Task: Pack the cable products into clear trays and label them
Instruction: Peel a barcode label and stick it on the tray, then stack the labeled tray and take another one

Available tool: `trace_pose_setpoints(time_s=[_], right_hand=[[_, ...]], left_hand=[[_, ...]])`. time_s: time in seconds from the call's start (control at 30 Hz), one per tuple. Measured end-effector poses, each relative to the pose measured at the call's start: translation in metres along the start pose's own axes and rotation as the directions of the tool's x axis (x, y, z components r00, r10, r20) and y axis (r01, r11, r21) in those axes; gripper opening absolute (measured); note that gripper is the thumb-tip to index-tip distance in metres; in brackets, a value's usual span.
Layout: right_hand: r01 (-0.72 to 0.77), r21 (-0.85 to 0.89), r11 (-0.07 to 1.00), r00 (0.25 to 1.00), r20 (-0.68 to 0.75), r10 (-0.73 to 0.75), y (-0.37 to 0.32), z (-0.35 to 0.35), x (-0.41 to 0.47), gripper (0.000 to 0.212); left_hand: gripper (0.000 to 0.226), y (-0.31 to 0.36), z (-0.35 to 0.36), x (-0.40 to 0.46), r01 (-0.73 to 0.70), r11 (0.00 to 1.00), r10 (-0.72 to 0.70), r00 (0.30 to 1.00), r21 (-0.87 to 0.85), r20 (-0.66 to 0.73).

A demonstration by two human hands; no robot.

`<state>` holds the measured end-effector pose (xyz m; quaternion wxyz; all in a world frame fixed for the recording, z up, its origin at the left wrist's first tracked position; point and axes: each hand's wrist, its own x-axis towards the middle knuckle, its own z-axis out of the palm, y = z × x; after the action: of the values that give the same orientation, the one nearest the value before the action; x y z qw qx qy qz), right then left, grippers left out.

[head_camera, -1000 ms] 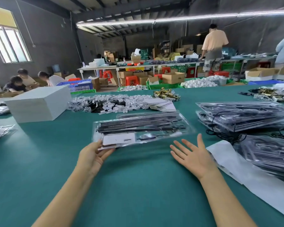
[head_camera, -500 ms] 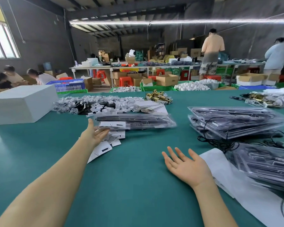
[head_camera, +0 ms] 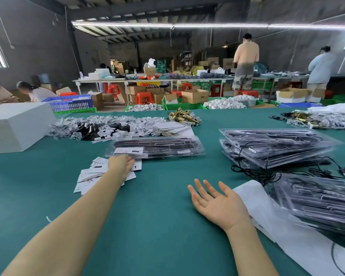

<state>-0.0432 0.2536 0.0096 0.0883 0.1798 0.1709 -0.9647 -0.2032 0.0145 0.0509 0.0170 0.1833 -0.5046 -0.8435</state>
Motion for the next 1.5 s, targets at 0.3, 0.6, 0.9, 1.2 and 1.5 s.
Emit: trace_pose_setpoints(time_s=[0.3,0.6,0.9,1.2,1.5], right_hand=[[0.075,-0.037,0.996,0.996,-0.046,-0.077,0.008,0.005,0.001,0.031],[0.277,-0.421,0.864,0.923,-0.135,-0.362,0.031,0.022,-0.015,0.033],[0.390,-0.819,0.420,0.775,0.046,-0.630,0.028,0.050,-0.030,0.030],[0.213,-0.972,-0.102,0.421,0.185,-0.888,-0.102,0.036,-0.083,0.024],[-0.325,-0.660,-0.678,0.885,0.041,-0.465,-0.141,-0.020,-0.144,0.082]], left_hand=[[0.033,-0.070,-0.023,-0.102,-0.539,-0.038,0.196,0.822,0.842,0.535],[0.048,-0.096,-0.060,-0.134,-0.457,-0.318,0.121,0.850,0.831,0.513],[0.046,-0.092,-0.063,-0.133,-0.483,-0.283,0.141,0.833,0.828,0.534],[0.039,-0.091,-0.062,-0.132,-0.498,-0.223,0.211,0.814,0.838,0.541],[0.037,-0.089,-0.063,-0.134,-0.520,-0.217,0.233,0.794,0.826,0.561]])
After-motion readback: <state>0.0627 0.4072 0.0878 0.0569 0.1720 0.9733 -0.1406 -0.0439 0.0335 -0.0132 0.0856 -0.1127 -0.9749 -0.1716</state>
